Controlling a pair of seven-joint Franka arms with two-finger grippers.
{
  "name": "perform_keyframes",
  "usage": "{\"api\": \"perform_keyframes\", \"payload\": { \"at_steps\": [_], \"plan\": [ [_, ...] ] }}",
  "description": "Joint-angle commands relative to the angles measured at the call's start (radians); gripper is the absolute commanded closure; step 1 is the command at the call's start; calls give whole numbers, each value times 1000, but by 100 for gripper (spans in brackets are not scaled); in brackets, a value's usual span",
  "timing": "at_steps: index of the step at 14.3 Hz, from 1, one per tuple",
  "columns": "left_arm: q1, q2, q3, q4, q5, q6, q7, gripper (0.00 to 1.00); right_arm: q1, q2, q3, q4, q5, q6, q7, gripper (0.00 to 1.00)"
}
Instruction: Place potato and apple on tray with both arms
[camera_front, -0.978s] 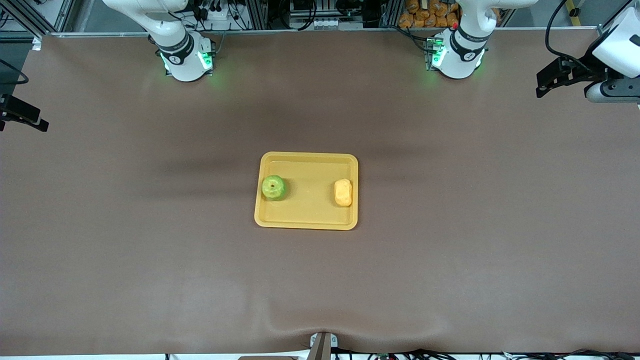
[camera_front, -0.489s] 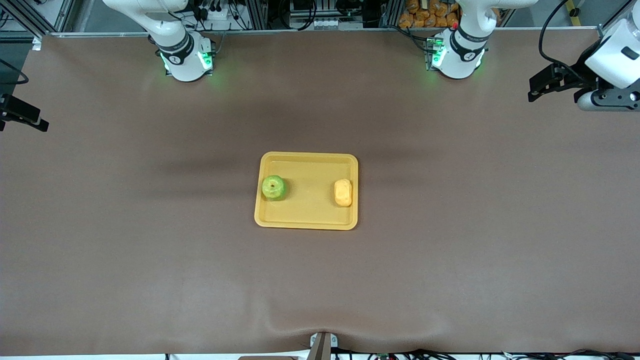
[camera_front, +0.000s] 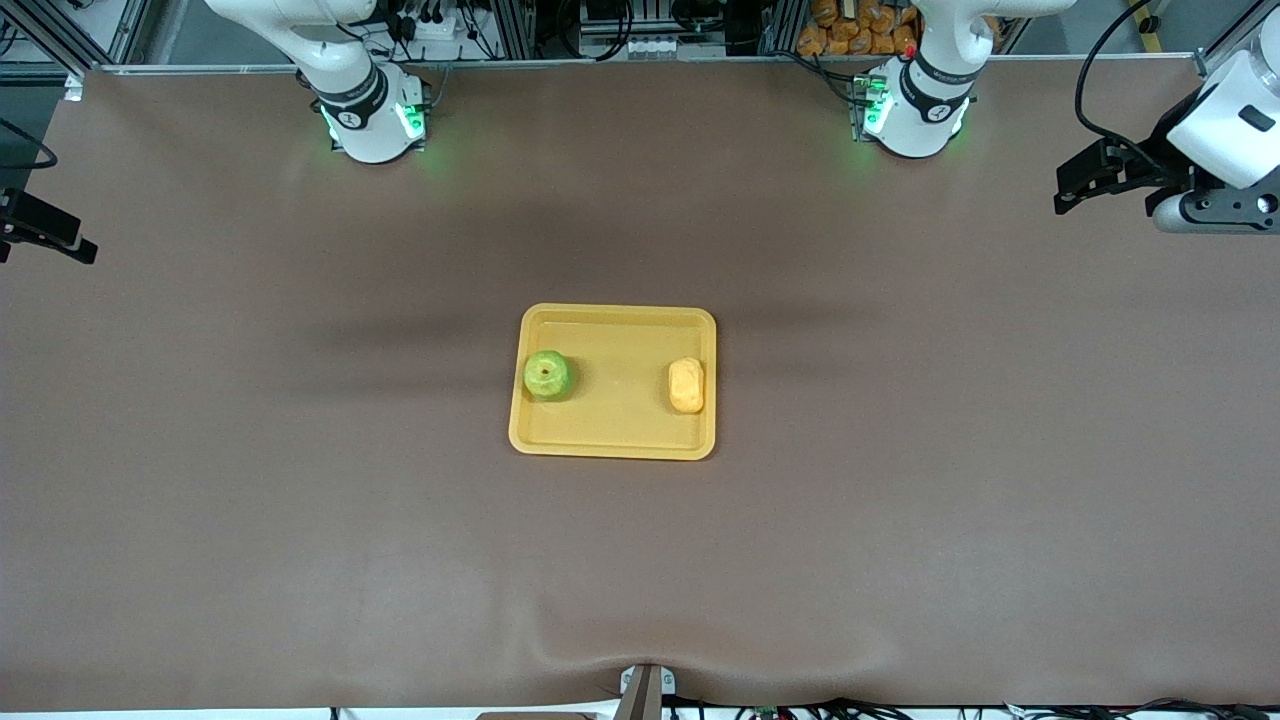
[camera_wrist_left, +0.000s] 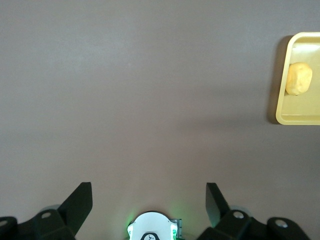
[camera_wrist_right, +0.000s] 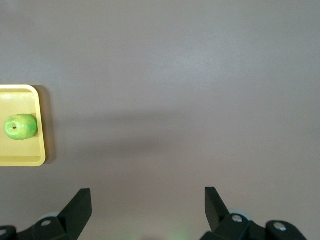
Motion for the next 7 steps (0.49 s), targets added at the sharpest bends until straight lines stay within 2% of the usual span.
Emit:
{"api": "perform_keyframes", "payload": {
  "at_steps": [1,7],
  "plan": [
    [7,-4,4,7,-25,6,21,0,-9,6,5,12,17,-2,-3,0],
    [5,-3,4,14,-25,1,21,0,-9,12,5,12,19,-2,-3,0]
  ]
}}
